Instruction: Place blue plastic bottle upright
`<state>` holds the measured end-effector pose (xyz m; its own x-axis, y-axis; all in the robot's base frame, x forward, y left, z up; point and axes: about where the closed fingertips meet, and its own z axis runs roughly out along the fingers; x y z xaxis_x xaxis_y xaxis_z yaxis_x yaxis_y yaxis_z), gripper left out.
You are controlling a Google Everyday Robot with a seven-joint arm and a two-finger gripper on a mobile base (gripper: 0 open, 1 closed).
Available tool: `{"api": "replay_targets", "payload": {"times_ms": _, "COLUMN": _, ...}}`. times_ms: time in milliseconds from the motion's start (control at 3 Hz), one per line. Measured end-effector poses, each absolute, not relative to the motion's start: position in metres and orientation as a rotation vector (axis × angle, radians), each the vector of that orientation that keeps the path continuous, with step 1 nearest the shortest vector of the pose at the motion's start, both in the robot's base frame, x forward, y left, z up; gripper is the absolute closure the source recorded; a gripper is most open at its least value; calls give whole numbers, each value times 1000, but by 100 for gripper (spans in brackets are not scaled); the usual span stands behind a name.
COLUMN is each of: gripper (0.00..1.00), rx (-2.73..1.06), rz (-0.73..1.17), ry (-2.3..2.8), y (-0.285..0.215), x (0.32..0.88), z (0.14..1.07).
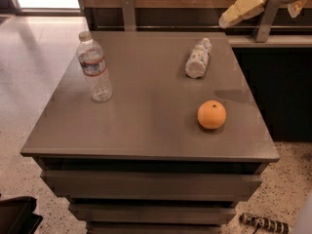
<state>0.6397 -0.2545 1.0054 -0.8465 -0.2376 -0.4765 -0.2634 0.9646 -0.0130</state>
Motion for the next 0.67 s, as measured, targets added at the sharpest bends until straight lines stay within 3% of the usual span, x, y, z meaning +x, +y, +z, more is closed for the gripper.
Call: {"api": "replay_targets", "payload": {"times_ms": 667, "gripper": 0, "rx": -65, "rz": 174, "ry": 2721, "y": -237, "x": 677, "z": 983}}
